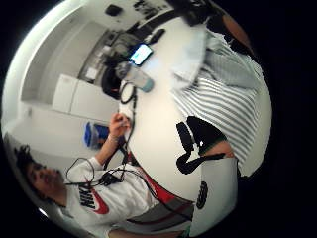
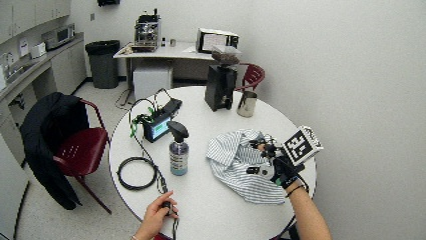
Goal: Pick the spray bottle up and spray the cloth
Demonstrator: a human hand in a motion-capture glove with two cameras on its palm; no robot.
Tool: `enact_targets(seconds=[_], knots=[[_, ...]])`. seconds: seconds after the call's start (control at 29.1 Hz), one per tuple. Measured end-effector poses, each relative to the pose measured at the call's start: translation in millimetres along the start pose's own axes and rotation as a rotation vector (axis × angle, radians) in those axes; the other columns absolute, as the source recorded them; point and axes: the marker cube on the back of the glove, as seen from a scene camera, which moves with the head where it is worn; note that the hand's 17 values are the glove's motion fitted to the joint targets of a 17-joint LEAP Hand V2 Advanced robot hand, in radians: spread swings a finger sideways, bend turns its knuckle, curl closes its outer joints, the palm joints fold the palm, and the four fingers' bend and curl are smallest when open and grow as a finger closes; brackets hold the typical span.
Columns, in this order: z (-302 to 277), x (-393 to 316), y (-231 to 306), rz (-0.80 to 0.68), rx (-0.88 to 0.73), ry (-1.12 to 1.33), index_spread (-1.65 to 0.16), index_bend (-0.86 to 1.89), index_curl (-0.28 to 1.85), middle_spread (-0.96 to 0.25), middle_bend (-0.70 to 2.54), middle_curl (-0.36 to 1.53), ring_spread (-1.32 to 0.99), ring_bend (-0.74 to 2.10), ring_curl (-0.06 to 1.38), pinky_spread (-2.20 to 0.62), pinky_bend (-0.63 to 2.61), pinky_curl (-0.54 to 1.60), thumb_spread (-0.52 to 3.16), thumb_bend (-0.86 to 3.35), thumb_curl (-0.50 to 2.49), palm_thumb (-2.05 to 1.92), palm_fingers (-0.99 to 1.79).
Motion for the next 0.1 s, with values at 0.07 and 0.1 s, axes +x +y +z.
enact_targets(seconds=[0.07,0.1], knots=[[-0.3,11.0,7.1,0.032,-0.012,0.034,-0.35,0.14,0.24,-0.09,0.26,0.41,-0.06,0.32,0.34,0.17,0.27,0.35,0.93,-0.03,0.44,0.85,0.68],[-0.1,14.2,9.5,0.039,-0.016,0.04,-0.35,0.14,0.24,-0.09,0.26,0.41,-0.06,0.32,0.34,0.17,0.27,0.35,0.93,-0.03,0.44,0.85,0.68]])
